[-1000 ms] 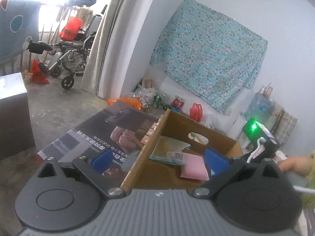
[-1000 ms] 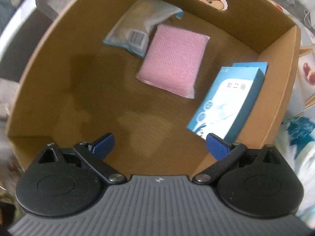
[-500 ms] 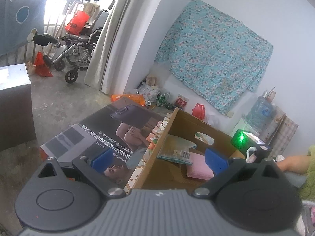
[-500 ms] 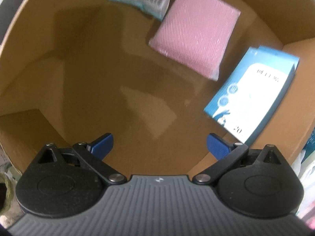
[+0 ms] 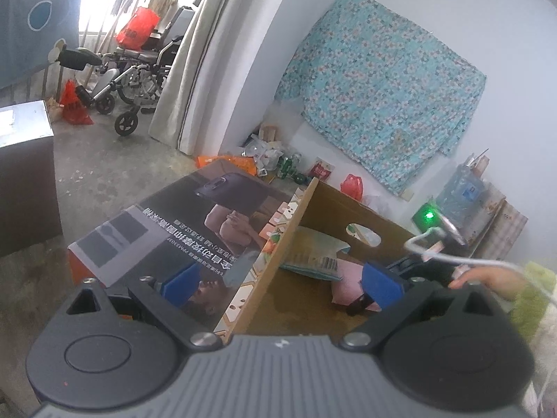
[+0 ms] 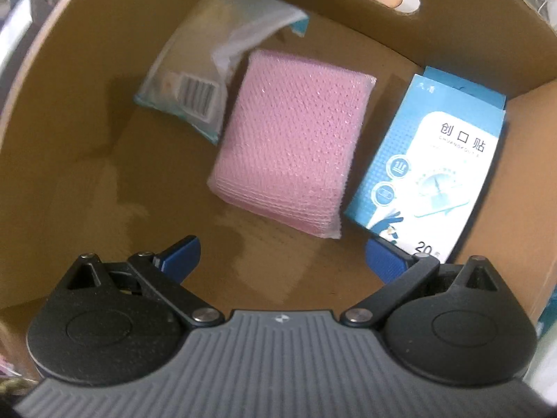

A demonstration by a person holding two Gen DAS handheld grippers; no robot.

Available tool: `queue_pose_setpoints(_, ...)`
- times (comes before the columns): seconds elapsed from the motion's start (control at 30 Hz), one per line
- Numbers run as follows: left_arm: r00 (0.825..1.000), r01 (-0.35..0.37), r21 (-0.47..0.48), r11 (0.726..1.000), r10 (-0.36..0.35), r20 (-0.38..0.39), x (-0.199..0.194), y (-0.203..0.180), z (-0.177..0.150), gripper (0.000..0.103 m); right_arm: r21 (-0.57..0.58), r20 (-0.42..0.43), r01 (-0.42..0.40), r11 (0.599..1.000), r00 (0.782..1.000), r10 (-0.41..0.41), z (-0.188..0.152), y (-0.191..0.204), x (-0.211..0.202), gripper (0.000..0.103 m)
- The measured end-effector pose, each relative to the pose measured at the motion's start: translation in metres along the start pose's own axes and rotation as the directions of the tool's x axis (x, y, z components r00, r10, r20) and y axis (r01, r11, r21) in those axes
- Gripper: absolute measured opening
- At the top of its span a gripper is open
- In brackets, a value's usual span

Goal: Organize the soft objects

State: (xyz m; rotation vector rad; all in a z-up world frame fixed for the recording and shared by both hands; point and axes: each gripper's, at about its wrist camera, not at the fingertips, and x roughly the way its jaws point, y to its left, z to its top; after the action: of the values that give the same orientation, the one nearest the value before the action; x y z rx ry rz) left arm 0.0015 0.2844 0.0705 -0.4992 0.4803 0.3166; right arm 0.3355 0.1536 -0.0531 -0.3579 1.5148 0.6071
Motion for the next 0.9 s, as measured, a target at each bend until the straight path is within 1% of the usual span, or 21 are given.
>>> queue_pose_setpoints(0.1, 1.000, 0.003, -0.001, 1.000, -0.003, -0.002, 0.002, 0.000, 0.000, 0.100, -0.015, 0.007, -0.054, 0.998, 0.999, 0.054, -0.010, 0.001, -0.017, 0.102)
queue_pose_setpoints(0.13, 1.000, 0.005, 0.001, 1.000, -0.005, -0.002, 0.002, 0.000, 0.000, 0.100, -0.025, 0.021, -0.084, 0.996, 0.996, 0.085, -0.014, 0.002, -0.025, 0.102)
queue_pose_setpoints(0.23, 1.000, 0.014, 0.005, 1.000, -0.014, -0.005, 0.005, -0.003, 0.001, 0.100, -0.039, 0.063, -0.186, 0.982, 0.980, 0.188, -0.020, 0.008, -0.039, 0.102)
queue_pose_setpoints(0.3, 1.000, 0.013, 0.006, 1.000, -0.013, -0.009, 0.007, -0.005, -0.001, 0.100, -0.025, 0.064, -0.229, 0.973, 0.971, 0.231, -0.016, 0.014, -0.031, 0.102)
queue_pose_setpoints(0.4, 1.000, 0.007, 0.006, 1.000, -0.007, -0.020, 0.010, -0.006, -0.003, 0.100, 0.018, 0.041, -0.272, 0.962, 0.962, 0.271, -0.005, 0.022, -0.004, 0.102)
queue_pose_setpoints(0.47, 1.000, -0.003, 0.006, 1.000, 0.003, -0.026, 0.010, -0.006, -0.006, 0.100, 0.053, 0.054, -0.301, 0.952, 0.953, 0.298, 0.001, 0.020, 0.013, 0.102)
queue_pose_setpoints(0.5, 1.000, -0.008, 0.006, 1.000, 0.008, -0.028, 0.009, -0.006, -0.006, 0.100, 0.068, 0.078, -0.318, 0.946, 0.947, 0.313, 0.004, 0.018, 0.020, 0.102)
queue_pose_setpoints(0.57, 0.999, -0.016, 0.003, 1.000, 0.016, -0.032, 0.008, -0.005, -0.008, 0.100, 0.118, 0.140, -0.356, 0.927, 0.930, 0.340, 0.009, 0.008, 0.021, 0.102)
queue_pose_setpoints(0.63, 0.999, -0.022, -0.001, 1.000, 0.022, -0.033, 0.008, -0.005, -0.009, 0.100, 0.195, 0.219, -0.411, 0.890, 0.903, 0.369, 0.012, -0.007, 0.019, 0.102)
queue_pose_setpoints(0.73, 0.999, -0.022, -0.002, 1.000, 0.022, -0.031, 0.007, -0.006, -0.009, 0.100, 0.253, 0.311, -0.464, 0.849, 0.870, 0.383, 0.013, -0.023, 0.017, 0.102)
queue_pose_setpoints(0.8, 0.999, -0.020, 0.000, 1.000, 0.020, -0.034, 0.007, -0.006, -0.010, 0.100, 0.263, 0.345, -0.495, 0.828, 0.850, 0.398, 0.013, -0.029, 0.017, 0.102)
queue_pose_setpoints(0.9, 0.999, -0.013, 0.004, 1.000, 0.013, -0.038, 0.006, -0.009, -0.009, 0.100, 0.257, 0.350, -0.524, 0.812, 0.833, 0.427, 0.007, -0.028, 0.019, 0.102)
